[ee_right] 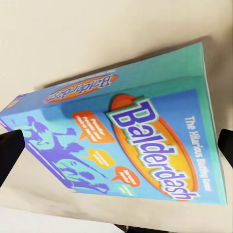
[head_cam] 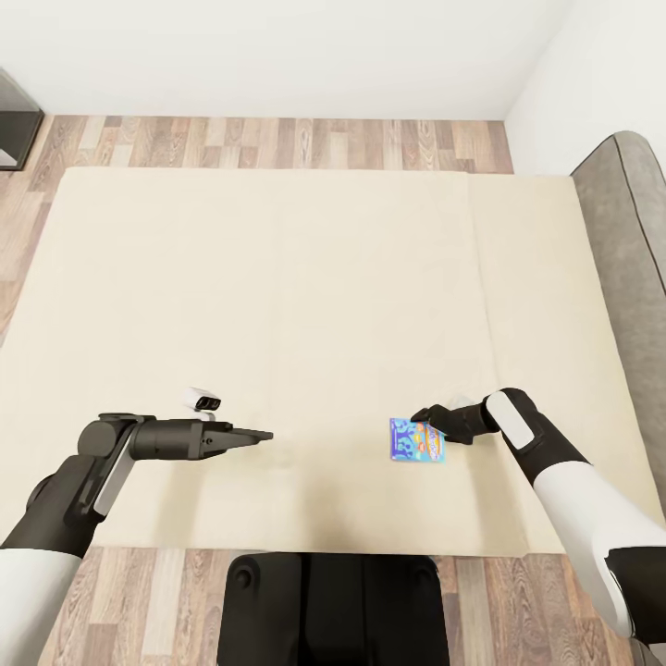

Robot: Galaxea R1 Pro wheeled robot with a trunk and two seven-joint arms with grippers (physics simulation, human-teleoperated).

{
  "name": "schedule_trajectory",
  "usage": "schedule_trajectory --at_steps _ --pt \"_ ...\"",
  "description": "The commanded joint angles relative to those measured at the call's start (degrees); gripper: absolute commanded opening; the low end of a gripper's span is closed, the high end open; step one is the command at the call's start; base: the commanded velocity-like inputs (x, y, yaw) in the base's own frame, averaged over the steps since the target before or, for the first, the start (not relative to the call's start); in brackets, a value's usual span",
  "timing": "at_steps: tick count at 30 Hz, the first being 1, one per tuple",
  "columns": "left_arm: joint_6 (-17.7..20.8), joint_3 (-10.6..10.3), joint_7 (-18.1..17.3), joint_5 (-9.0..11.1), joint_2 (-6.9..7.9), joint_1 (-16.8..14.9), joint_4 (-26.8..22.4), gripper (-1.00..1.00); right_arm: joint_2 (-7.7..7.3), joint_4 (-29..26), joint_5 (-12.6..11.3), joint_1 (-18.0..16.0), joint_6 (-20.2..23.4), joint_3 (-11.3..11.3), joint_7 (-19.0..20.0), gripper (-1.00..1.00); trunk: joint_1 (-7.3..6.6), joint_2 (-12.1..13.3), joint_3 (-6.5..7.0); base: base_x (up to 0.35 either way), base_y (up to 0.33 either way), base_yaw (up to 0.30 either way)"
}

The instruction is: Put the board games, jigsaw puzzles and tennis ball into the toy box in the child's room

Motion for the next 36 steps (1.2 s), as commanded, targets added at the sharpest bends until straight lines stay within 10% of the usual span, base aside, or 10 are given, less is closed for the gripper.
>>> schedule_trajectory --at_steps 1,36 --pt "0.6 -0.1 -0.2 0.0 0.06 0.0 0.0 1.00 -0.07 -0.1 -0.4 0.0 0.1 0.3 -0.3 1.00 0.03 -0.1 -0.06 0.000 0.036 0.000" --pt "0.6 0.0 -0.2 0.1 0.07 0.0 0.0 1.00 -0.07 -0.1 -0.4 0.0 0.1 0.3 -0.3 1.00 0.03 -0.1 -0.06 0.000 0.056 0.000"
